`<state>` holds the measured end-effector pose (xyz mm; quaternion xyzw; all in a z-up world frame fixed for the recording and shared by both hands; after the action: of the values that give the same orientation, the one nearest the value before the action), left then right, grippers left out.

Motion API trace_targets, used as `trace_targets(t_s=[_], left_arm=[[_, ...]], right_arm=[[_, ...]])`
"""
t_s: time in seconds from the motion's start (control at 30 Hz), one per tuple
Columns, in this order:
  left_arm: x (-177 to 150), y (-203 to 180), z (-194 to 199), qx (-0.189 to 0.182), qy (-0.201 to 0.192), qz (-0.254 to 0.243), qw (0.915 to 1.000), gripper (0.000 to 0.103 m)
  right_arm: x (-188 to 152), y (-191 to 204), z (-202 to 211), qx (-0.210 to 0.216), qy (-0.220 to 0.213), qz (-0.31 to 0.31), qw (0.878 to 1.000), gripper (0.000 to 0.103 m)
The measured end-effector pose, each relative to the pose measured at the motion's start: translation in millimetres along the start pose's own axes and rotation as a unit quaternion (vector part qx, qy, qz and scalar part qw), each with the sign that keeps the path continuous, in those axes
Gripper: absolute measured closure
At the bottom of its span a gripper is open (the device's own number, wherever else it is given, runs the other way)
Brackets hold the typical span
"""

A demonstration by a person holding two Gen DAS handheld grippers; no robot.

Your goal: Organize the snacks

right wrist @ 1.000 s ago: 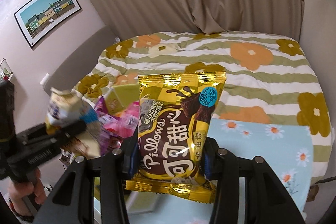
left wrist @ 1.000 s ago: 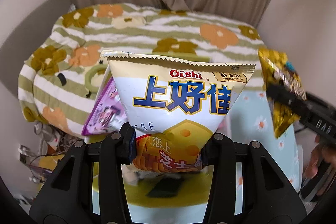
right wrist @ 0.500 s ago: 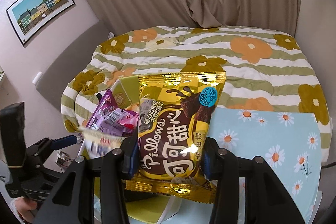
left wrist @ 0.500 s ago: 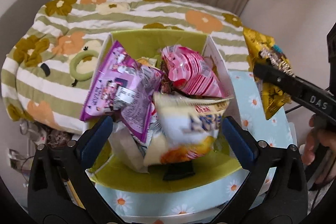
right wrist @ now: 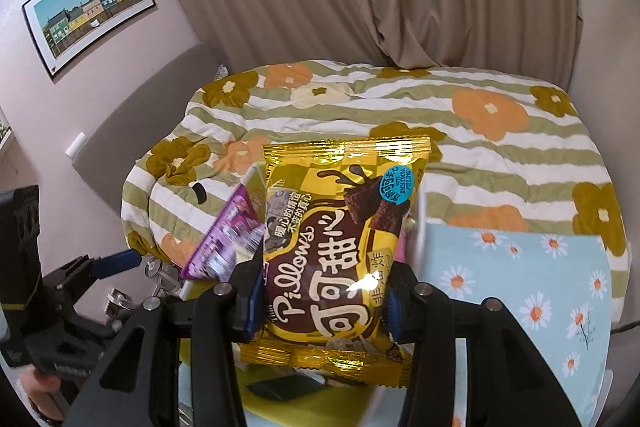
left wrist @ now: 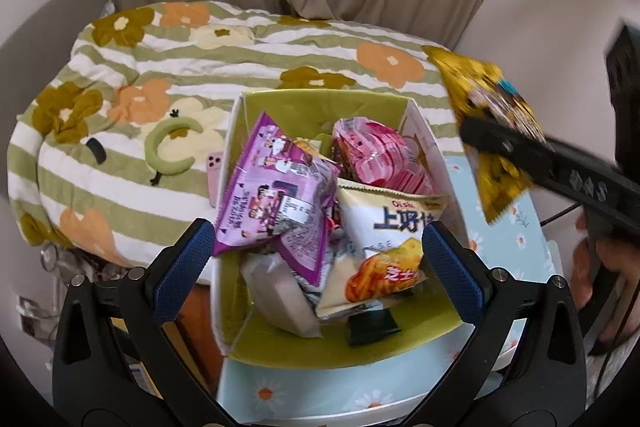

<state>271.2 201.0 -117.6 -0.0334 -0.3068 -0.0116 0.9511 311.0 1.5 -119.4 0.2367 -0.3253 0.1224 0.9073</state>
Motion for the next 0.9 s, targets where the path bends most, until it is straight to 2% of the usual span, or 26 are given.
trace_targets(t_s=[0.3,0.33,0.37,0.4,0.43,0.47,0.67,0.9], left_arm=[[0.1,17.4,-16.9,0.004,0.012,-0.004,0.9999,0.001],[-0.4,19.4,-20.5,0.004,0.015,-0.003,0.9999,0.001],[-1.4,21.0,-23.4,0.002,0.018,-0.002,0.9998,0.001],[-2.5,22.5,-25.9,0.002,0.02,-0.001,0.9998,0.001],[-4.5,23.6,-28.6,0.001,0.022,-0.001,0.9998,0.001],[-6.6,23.8,-30.7,0.001,0.024,-0.002,0.9997,0.001],[-14.0,19.9,-34.1,0.007,0.029,0.004,0.9995,0.001],[-22.0,-0.8,-9.1,0.029,0.002,0.002,0.9996,0.001]], right_arm=[[28.9,13.7,-63.3,0.02,0.044,0.006,0.999,0.058],[28.7,13.5,-67.4,0.023,0.048,0.002,0.999,0.053],[28.2,12.8,-70.8,0.021,0.047,-0.002,0.999,0.039],[27.5,12.5,-70.5,0.018,0.045,-0.002,0.999,0.029],[26.3,12.2,-69.9,0.013,0.04,0.0,0.999,0.012],[24.8,11.6,-67.7,0.008,0.032,0.002,0.999,0.009],[11.4,6.2,-50.3,-0.006,0.02,0.0,1.0,0.009],[2.3,4.2,-9.5,-0.009,-0.008,0.015,1.0,0.009]])
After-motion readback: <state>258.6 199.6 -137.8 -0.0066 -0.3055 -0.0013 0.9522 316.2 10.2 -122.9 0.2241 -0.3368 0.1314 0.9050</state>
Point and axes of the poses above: each gripper's, at about its wrist camera, not at the fingertips, and z roughly against the way its jaws point, y to its left, x to its top, the point moved 2 cm from there along -z, roughly the way its jaws point, and after that the axes turned 7 degrees about x, right-handed, at the moved point
